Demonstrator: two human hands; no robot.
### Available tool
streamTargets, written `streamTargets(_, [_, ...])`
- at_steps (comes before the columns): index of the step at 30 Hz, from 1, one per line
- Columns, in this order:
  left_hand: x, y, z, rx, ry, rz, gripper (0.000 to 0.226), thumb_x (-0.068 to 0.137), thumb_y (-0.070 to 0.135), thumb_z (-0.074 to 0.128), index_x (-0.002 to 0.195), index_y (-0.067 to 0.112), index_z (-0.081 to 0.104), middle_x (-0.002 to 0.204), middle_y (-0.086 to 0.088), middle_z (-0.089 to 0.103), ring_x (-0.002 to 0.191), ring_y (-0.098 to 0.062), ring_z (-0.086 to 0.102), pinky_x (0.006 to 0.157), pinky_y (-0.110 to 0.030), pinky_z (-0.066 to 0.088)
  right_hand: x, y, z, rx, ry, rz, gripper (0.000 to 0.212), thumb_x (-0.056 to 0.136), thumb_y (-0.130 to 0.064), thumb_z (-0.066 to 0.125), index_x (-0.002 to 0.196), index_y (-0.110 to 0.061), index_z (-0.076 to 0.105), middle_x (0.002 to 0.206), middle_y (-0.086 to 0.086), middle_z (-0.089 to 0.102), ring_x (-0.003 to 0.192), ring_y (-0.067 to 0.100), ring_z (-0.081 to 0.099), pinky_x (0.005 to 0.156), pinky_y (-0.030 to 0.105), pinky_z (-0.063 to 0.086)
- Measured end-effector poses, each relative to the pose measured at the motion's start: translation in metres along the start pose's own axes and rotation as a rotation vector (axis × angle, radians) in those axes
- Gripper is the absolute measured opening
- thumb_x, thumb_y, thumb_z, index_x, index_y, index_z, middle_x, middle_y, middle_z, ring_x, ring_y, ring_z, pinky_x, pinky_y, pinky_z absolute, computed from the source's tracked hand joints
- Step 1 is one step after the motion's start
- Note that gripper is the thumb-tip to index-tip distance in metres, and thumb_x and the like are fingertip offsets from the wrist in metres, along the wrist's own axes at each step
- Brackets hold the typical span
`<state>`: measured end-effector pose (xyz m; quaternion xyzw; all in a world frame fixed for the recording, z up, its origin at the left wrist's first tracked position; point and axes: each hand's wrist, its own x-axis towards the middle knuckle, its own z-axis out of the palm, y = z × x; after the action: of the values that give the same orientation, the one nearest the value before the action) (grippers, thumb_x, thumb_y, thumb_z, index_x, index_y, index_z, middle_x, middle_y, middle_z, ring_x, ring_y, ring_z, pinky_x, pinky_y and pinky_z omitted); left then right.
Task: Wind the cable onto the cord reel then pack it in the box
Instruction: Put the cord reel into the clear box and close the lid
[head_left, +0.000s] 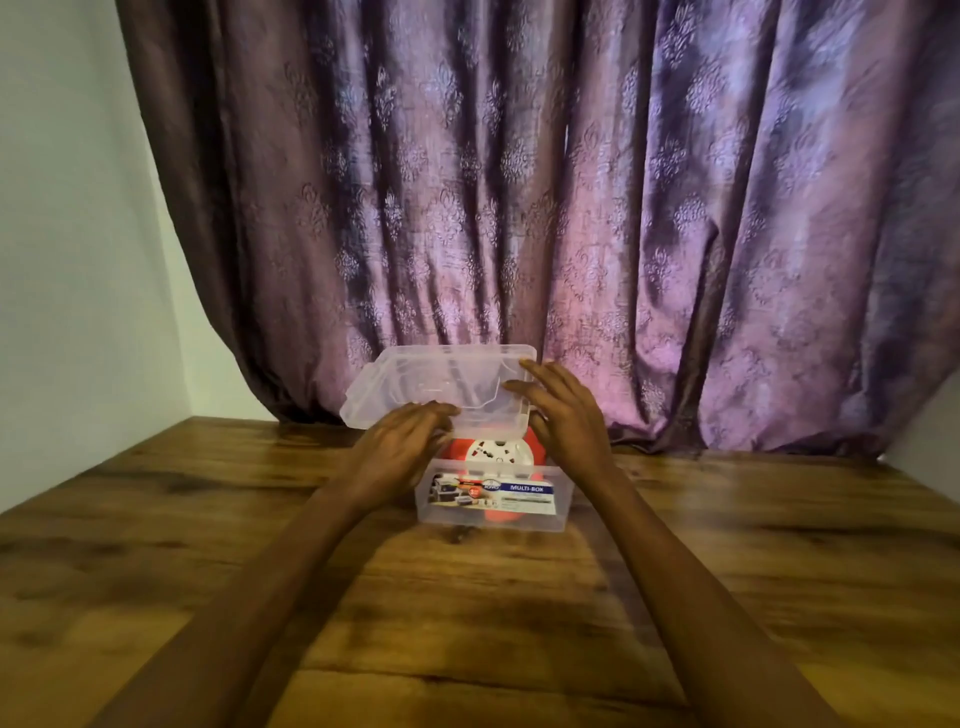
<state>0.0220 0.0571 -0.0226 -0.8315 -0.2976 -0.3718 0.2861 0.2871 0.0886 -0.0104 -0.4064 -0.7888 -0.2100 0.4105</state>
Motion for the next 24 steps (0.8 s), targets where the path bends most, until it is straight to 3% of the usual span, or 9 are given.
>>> streamTargets(2, [0.001, 0.002, 0.007, -0.01, 0.058, -0.03, 0.031, 0.097, 0.034, 0.049, 0.112, 0.01, 0.062, 0.123, -0.006, 0.067, 0.115, -0.025, 0.064, 0.11, -0.041, 0.04, -0.004, 0.011, -0.005, 0.075, 0.079, -0.016, 0.047, 0.08, -0.002, 0.06, 0.123, -0.02, 0.069, 0.145, 0.004, 0.055, 0.133, 0.026, 0.05, 0.113, 0.041, 0.039])
streamTargets(5, [-0.002, -0.008, 0.011, -0.113, 0.178, -0.263, 0.05, 0.094, 0.049, 0.052, 0.128, 0.012, 0.055, 0.134, -0.006, 0.059, 0.133, -0.026, 0.049, 0.116, -0.049, 0.031, -0.01, 0.027, -0.014, 0.287, 0.096, 0.084, 0.042, 0.084, 0.003, 0.063, 0.119, -0.019, 0.07, 0.141, 0.001, 0.058, 0.132, 0.018, 0.052, 0.108, 0.032, 0.044])
streamTargets(7, [-0.004, -0.014, 0.011, -0.327, 0.334, -0.451, 0.053, 0.096, 0.052, 0.047, 0.132, 0.013, 0.051, 0.138, -0.007, 0.054, 0.135, -0.025, 0.046, 0.115, -0.045, 0.034, -0.015, 0.039, -0.02, 0.44, 0.082, 0.127, 0.035, 0.089, 0.001, 0.063, 0.118, -0.017, 0.069, 0.137, 0.001, 0.059, 0.13, 0.016, 0.054, 0.107, 0.038, 0.046])
streamTargets(10, [-0.003, -0.014, 0.015, -0.664, 0.488, -0.642, 0.048, 0.1, 0.057, 0.04, 0.134, 0.026, 0.049, 0.136, 0.006, 0.056, 0.13, -0.007, 0.05, 0.109, -0.027, 0.041, -0.02, 0.05, -0.028, 0.627, 0.038, 0.238, 0.026, 0.091, -0.006, 0.061, 0.116, -0.012, 0.068, 0.125, -0.004, 0.066, 0.121, 0.013, 0.06, 0.096, 0.045, 0.053])
streamTargets(14, [0.007, -0.002, 0.019, -0.696, 0.504, -0.648, 0.035, 0.104, 0.044, 0.041, 0.138, 0.042, 0.05, 0.135, 0.03, 0.055, 0.128, 0.005, 0.05, 0.1, -0.008, 0.04, -0.025, 0.055, -0.034, 0.769, 0.081, 0.386, 0.02, 0.092, -0.02, 0.068, 0.109, -0.029, 0.064, 0.102, -0.016, 0.072, 0.096, 0.001, 0.066, 0.081, 0.034, 0.052])
streamTargets(17, [0.015, 0.001, 0.026, -0.692, 0.497, -0.623, 0.041, 0.104, 0.034, 0.045, 0.144, 0.024, 0.05, 0.135, 0.023, 0.056, 0.128, 0.002, 0.051, 0.103, -0.012, 0.041, -0.028, 0.054, -0.036, 0.851, 0.217, 0.57, 0.035, 0.085, -0.038, 0.074, 0.114, -0.044, 0.057, 0.099, -0.001, 0.077, 0.094, 0.018, 0.073, 0.075, 0.041, 0.058])
streamTargets(19, [0.02, -0.002, 0.031, -0.716, 0.487, -0.673, 0.039, 0.103, 0.028, 0.049, 0.14, 0.018, 0.054, 0.12, 0.014, 0.061, 0.111, -0.004, 0.058, 0.094, -0.021, 0.051, -0.03, 0.055, -0.031, 0.816, 0.271, 0.646, 0.033, 0.083, -0.044, 0.075, 0.11, -0.05, 0.058, 0.092, 0.0, 0.078, 0.086, 0.022, 0.075, 0.07, 0.038, 0.059])
streamTargets(22, [0.029, -0.016, 0.036, -0.796, 0.391, -0.835, 0.034, 0.101, 0.023, 0.054, 0.132, 0.011, 0.062, 0.103, 0.006, 0.063, 0.091, -0.016, 0.058, 0.075, -0.032, 0.052, -0.031, 0.059, -0.024, 0.764, 0.356, 0.691, 0.005, 0.092, -0.032, 0.069, 0.094, -0.029, 0.073, 0.081, -0.009, 0.073, 0.073, 0.009, 0.067, 0.065, 0.028, 0.054])
streamTargets(24, [0.029, -0.025, 0.04, -0.866, 0.322, -0.932, 0.031, 0.1, 0.017, 0.055, 0.128, 0.007, 0.065, 0.11, -0.001, 0.069, 0.095, -0.02, 0.061, 0.082, -0.036, 0.053, -0.033, 0.064, -0.015, 0.678, 0.284, 0.714, 0.033, 0.098, -0.029, 0.061, 0.069, -0.015, 0.067, 0.059, -0.001, 0.059, 0.052, 0.009, 0.052, 0.054, 0.028, 0.043])
